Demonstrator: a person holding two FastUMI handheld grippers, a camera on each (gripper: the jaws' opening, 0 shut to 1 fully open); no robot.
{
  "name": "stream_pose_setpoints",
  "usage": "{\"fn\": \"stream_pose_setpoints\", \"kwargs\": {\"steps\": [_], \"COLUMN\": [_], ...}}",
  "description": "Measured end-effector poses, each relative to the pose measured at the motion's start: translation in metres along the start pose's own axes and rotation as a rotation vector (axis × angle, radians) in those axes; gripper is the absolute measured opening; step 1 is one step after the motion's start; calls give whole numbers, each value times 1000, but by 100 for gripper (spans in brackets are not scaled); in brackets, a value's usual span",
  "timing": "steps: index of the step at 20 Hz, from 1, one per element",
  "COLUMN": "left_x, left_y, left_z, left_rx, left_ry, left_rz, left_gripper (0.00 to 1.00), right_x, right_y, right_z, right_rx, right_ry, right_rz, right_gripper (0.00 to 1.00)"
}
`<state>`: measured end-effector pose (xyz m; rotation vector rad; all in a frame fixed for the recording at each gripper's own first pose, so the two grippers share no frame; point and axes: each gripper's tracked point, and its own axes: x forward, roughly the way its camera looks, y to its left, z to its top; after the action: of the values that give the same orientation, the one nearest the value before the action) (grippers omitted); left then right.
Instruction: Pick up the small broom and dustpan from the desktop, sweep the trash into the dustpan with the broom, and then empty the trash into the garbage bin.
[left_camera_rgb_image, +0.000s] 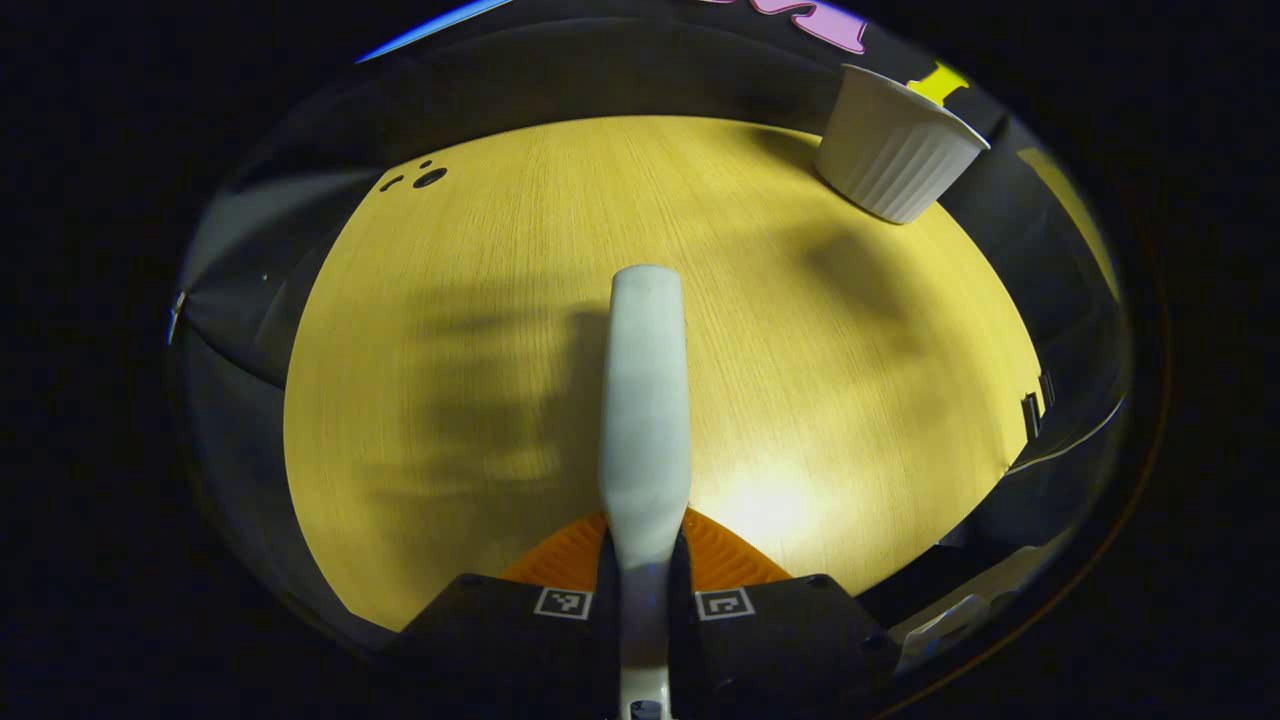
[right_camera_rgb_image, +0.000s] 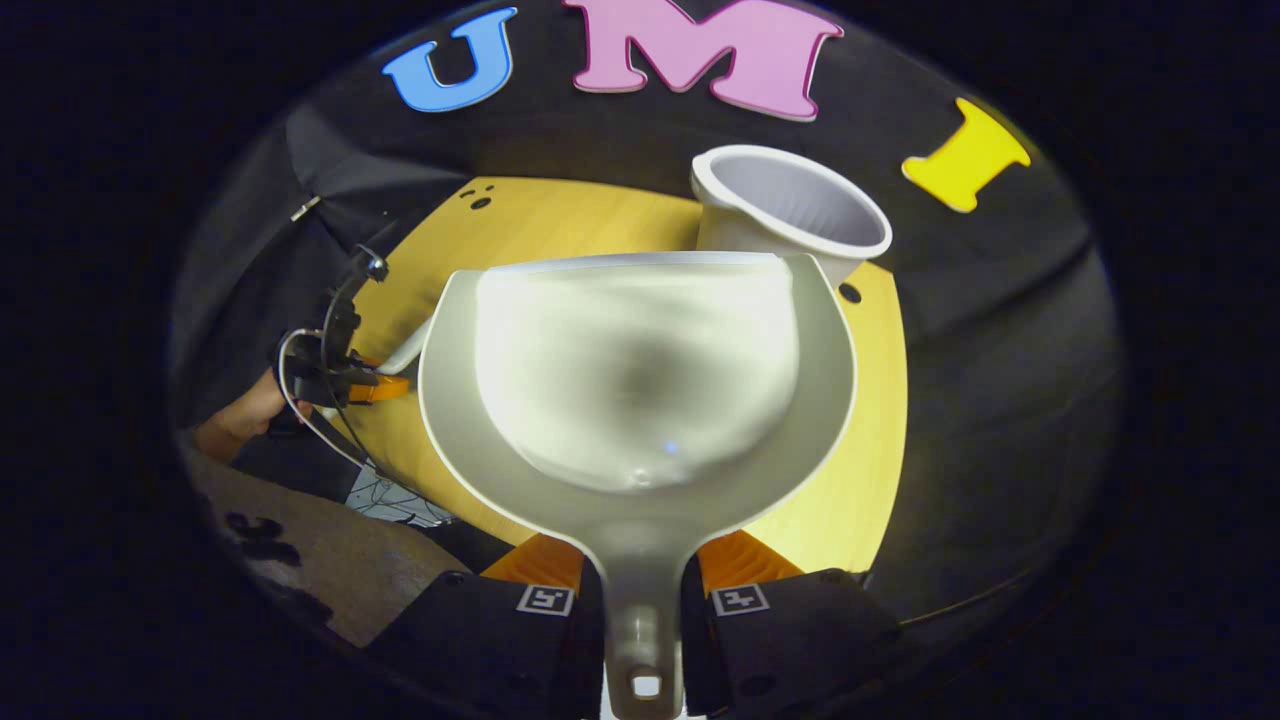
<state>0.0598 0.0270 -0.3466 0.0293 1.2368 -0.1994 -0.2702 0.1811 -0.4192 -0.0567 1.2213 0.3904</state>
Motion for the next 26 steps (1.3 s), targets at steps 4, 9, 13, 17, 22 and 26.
{"fn": "stream_pose_setpoints", "kwargs": {"steps": [4,9,13,17,22,26], "left_x": [7,13,17,17,19,18], "left_y": [3,2,4,-4,-1,7], "left_z": [3,5,9,12,11,14], "left_rx": [26,45,49,76,76,96], "left_ry": [-3,-4,-6,5,38,31], "left_rz": [31,69,98,123,120,152], "left_gripper": [24,23,24,25,28,30], "right_x": [67,141,169,183,200,204], "right_y": [15,39,44,45,46,47], "right_z": [-33,-48,-47,-48,-50,-57], "right_rx": [1,72,100,94,105,91], "right_ry": [65,83,89,105,135,151], "right_rz": [-24,12,1,-13,-5,-13], "right_gripper": [35,37,35,35,36,36]}}
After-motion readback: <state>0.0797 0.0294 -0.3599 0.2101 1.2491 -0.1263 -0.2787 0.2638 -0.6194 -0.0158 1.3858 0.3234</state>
